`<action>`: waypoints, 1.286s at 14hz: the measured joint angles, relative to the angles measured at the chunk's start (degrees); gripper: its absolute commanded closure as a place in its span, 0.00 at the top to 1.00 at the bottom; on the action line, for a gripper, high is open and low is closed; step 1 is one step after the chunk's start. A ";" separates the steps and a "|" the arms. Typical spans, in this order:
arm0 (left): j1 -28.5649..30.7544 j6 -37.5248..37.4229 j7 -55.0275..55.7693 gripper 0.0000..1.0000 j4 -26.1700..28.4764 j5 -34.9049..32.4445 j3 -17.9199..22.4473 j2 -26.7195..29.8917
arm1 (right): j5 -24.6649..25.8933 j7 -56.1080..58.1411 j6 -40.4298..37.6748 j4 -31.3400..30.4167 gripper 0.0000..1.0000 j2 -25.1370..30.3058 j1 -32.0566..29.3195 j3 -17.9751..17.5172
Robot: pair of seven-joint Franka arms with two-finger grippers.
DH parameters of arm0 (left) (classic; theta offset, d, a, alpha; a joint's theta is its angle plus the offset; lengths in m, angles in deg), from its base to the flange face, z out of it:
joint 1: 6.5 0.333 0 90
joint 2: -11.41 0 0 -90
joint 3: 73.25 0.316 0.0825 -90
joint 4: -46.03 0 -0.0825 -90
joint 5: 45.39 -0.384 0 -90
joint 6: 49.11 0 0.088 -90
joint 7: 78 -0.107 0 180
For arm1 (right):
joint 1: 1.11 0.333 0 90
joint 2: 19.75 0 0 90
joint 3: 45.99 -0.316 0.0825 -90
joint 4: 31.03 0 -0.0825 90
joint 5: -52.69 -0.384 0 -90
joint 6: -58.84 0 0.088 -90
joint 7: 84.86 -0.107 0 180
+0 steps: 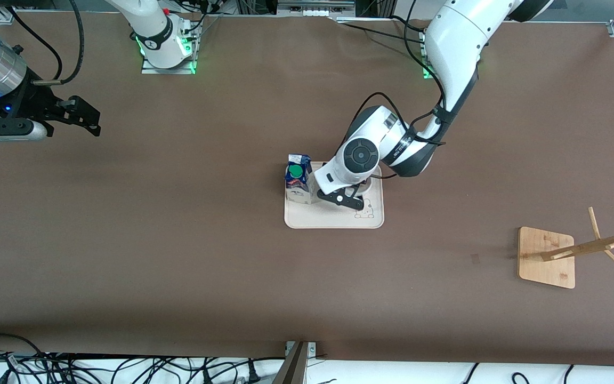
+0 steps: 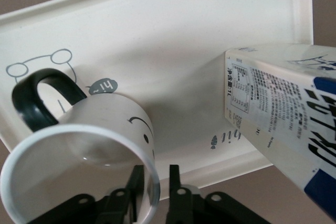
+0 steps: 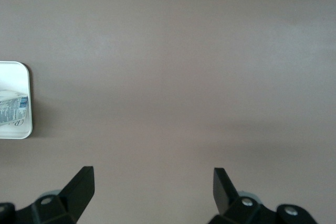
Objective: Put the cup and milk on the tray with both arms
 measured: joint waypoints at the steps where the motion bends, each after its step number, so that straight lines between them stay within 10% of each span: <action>1: 0.00 0.04 -0.76 1.00 0.00 0.00 0.02 0.00 | 0.00 0.00 0.00 0.00 1.00 0.00 0.00 0.00; 10: 0.07 -4.13 -2.05 1.00 -1.24 0.00 0.36 3.03 | 0.00 0.00 -0.04 0.00 1.00 0.00 0.00 0.00; 18: 5.00 -17.75 -2.21 1.00 -1.88 0.00 1.11 20.24 | 0.00 0.00 -0.09 0.05 1.00 -0.03 0.02 -0.03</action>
